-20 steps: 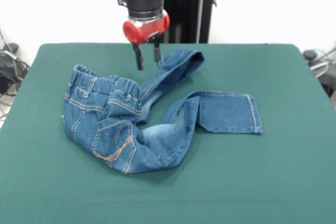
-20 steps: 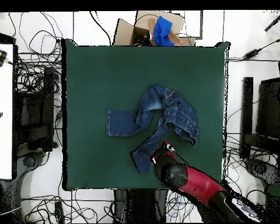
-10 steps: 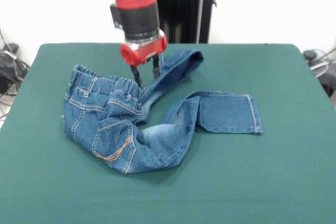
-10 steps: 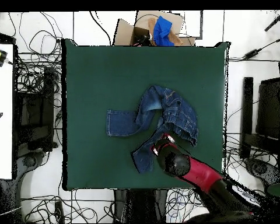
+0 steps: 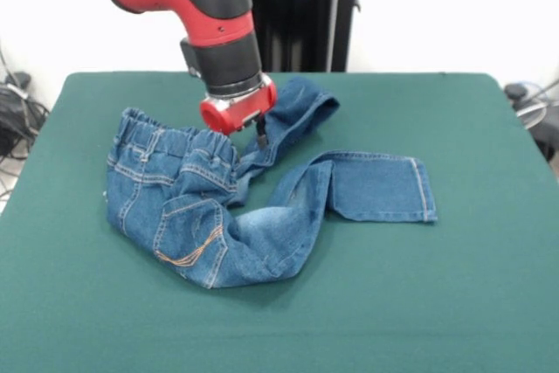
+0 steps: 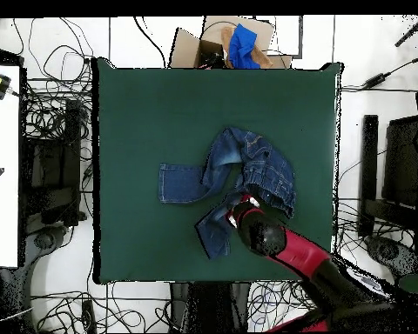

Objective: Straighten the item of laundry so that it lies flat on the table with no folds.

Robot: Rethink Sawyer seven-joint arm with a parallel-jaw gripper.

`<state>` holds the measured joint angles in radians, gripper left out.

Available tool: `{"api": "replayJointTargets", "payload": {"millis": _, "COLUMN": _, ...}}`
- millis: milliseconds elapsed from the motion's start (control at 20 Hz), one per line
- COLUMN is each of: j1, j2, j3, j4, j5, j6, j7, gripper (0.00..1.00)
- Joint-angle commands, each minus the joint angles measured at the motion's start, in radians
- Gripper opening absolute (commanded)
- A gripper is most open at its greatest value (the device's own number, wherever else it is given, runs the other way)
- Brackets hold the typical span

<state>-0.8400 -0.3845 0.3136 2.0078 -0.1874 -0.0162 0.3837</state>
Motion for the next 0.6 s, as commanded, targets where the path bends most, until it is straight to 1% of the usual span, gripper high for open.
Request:
{"api": "replayJointTargets", "payload": {"millis": 50, "j1": 0.01, "j2": 0.154, "j3": 0.094, "j4": -0.227, "j5": -0.021, "j6": 0.061, "j7": 0.155, "gripper": 1.0}}
{"api": "replayJointTargets", "payload": {"millis": 350, "j1": 0.005, "j2": 0.167, "j3": 0.095, "j4": -0.24, "j5": -0.031, "j6": 0.064, "j7": 0.164, "gripper": 1.0}}
{"api": "replayJointTargets", "payload": {"millis": 450, "j1": 0.012, "j2": 0.153, "j3": 0.09, "j4": -0.237, "j5": -0.027, "j6": 0.079, "j7": 0.174, "gripper": 1.0}}
{"api": "replayJointTargets", "payload": {"millis": 600, "j1": 0.042, "j2": 0.096, "j3": 0.07, "j4": -0.221, "j5": -0.005, "j6": 0.117, "j7": 0.197, "gripper": 1.0}}
